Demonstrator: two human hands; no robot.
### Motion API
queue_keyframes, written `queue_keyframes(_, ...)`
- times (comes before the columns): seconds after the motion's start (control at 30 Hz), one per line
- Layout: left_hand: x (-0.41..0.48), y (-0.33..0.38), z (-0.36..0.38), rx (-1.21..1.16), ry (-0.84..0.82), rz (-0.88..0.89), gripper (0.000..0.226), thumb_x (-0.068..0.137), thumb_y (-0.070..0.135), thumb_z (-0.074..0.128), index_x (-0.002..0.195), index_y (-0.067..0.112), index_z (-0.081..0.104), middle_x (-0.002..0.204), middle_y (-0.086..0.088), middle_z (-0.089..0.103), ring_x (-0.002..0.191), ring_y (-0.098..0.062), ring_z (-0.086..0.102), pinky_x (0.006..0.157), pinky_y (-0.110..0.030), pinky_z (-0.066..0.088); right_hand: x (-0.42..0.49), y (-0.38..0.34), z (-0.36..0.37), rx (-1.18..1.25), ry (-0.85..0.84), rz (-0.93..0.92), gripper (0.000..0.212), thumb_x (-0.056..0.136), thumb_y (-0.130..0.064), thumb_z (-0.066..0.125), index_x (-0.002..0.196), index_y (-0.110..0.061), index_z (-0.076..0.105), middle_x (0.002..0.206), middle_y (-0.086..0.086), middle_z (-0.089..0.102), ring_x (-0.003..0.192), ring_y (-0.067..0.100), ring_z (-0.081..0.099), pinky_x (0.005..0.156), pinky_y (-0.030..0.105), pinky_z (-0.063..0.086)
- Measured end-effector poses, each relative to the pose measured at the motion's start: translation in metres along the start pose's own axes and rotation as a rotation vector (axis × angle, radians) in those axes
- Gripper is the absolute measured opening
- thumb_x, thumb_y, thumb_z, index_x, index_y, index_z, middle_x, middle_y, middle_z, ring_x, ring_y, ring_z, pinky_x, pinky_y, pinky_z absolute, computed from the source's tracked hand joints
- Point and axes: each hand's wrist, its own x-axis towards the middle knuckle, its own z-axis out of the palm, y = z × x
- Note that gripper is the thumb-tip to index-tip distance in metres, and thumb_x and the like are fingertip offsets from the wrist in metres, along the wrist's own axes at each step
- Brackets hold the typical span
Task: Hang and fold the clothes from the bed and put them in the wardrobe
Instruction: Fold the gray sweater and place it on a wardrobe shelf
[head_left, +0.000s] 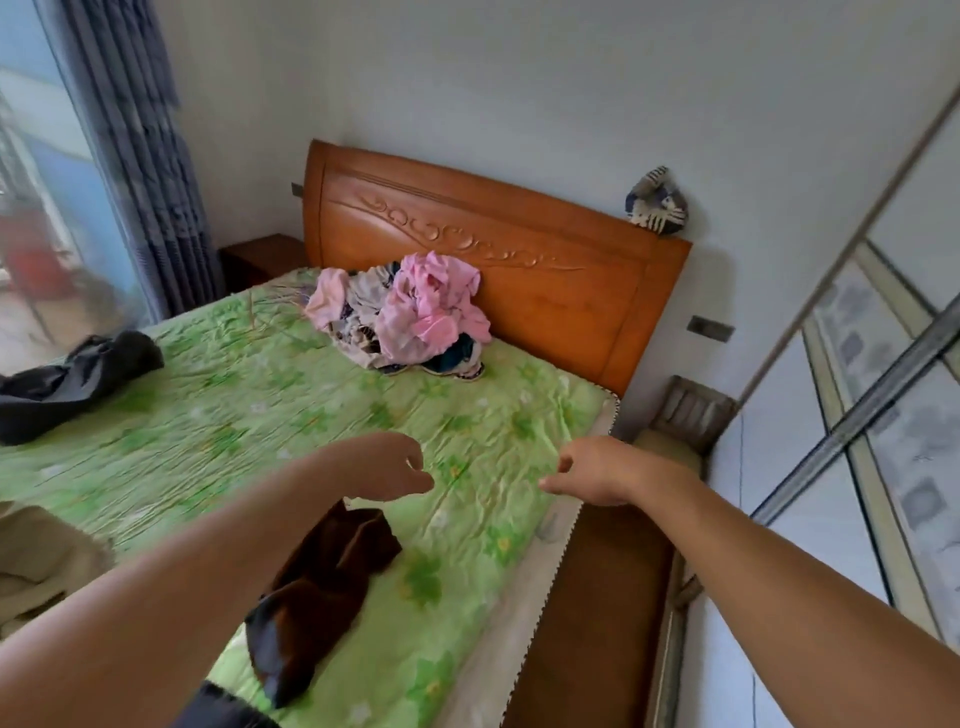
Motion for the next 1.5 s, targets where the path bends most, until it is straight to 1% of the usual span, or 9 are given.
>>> queue_keyframes(0.17,0.049,0.093,-0.015,0.056,-0.007,0.138,0.051,0.099,0.052,0.052,0.135,0.017,0.057,0.136,-0.004,0.056,0.115,-0.025,0.058,0.098,-0.038,0.050,-0.013,0.086,-0.020,-0.011,0.080,0.148,0.045,0.094,-0.055,0.057,0.067,-0.019,0.051,0.067,-0.003,0.050,0.060,0.016,0.046,0.056,0.033,0.031)
queue_keyframes(0.3,0.087,0.156,-0.021,0.111,-0.036,0.207,0.052,0.099,0.051,0.051,0.126,0.008,0.063,0.119,-0.010,0.065,0.087,-0.026,0.066,0.079,-0.037,0.056,-0.024,0.146,-0.034,0.031,0.120,0.270,0.049,0.093,-0.058,0.056,0.095,-0.011,0.071,0.093,0.006,0.069,0.082,0.021,0.065,0.069,0.036,0.047)
queue_keyframes(0.43,0.130,0.210,-0.024,0.229,-0.037,0.297,0.049,0.100,0.049,0.050,0.124,0.008,0.064,0.128,-0.009,0.062,0.110,-0.027,0.062,0.094,-0.040,0.052,-0.028,0.197,-0.033,0.072,0.134,0.360,0.040,0.093,-0.059,0.055,0.094,-0.019,0.064,0.091,-0.002,0.062,0.085,0.015,0.060,0.068,0.030,0.045)
queue_keyframes(0.53,0.167,0.250,-0.023,0.286,-0.064,0.351,0.050,0.100,0.048,0.050,0.123,0.006,0.065,0.126,-0.010,0.063,0.098,-0.024,0.064,0.076,-0.032,0.050,-0.025,0.233,-0.035,0.122,0.141,0.418,0.040,0.093,-0.058,0.054,0.101,-0.020,0.063,0.099,-0.001,0.063,0.091,0.016,0.060,0.072,0.030,0.046)
queue_keyframes(0.7,0.248,0.317,-0.029,0.431,-0.096,0.438,0.050,0.101,0.048,0.047,0.127,0.008,0.064,0.129,-0.008,0.063,0.103,-0.023,0.062,0.080,-0.030,0.045,-0.007,0.295,-0.056,0.142,0.172,0.510,0.046,0.093,-0.061,0.052,0.107,-0.018,0.062,0.107,0.001,0.063,0.096,0.020,0.061,0.080,0.035,0.050)
queue_keyframes(0.83,0.324,0.373,-0.049,0.514,-0.085,0.558,0.047,0.102,0.044,0.045,0.120,0.006,0.066,0.097,-0.004,0.066,0.065,-0.010,0.052,0.056,-0.023,0.037,0.017,0.349,-0.078,0.165,0.193,0.605,0.052,0.094,-0.061,0.051,0.114,-0.015,0.065,0.117,0.003,0.065,0.103,0.021,0.062,0.091,0.038,0.052)
queue_keyframes(1.0,0.401,0.441,-0.075,0.546,-0.137,0.688,0.046,0.100,0.039,0.047,0.120,0.001,0.064,0.120,-0.018,0.065,0.098,-0.030,0.061,0.079,-0.039,0.047,0.032,0.396,-0.101,0.243,0.204,0.735,0.051,0.095,-0.063,0.049,0.112,-0.018,0.065,0.121,0.002,0.065,0.107,0.021,0.061,0.087,0.036,0.049)
queue_keyframes(1.13,0.427,0.501,-0.070,0.620,-0.178,0.816,0.047,0.101,0.045,0.048,0.133,0.012,0.059,0.134,-0.006,0.059,0.119,-0.024,0.057,0.103,-0.037,0.046,0.017,0.420,-0.103,0.307,0.250,0.855,0.050,0.093,-0.066,0.048,0.111,-0.022,0.063,0.118,-0.003,0.065,0.106,0.019,0.060,0.092,0.039,0.051)
queue_keyframes(1.5,0.369,0.623,0.010,0.756,-0.282,1.216,0.051,0.097,0.055,0.051,0.139,0.027,0.053,0.144,0.002,0.053,0.124,-0.021,0.055,0.096,-0.033,0.045,-0.071,0.416,-0.052,0.464,0.291,1.159,0.065,0.091,-0.070,0.048,0.139,-0.026,0.052,0.141,-0.002,0.056,0.123,0.021,0.055,0.096,0.034,0.048)
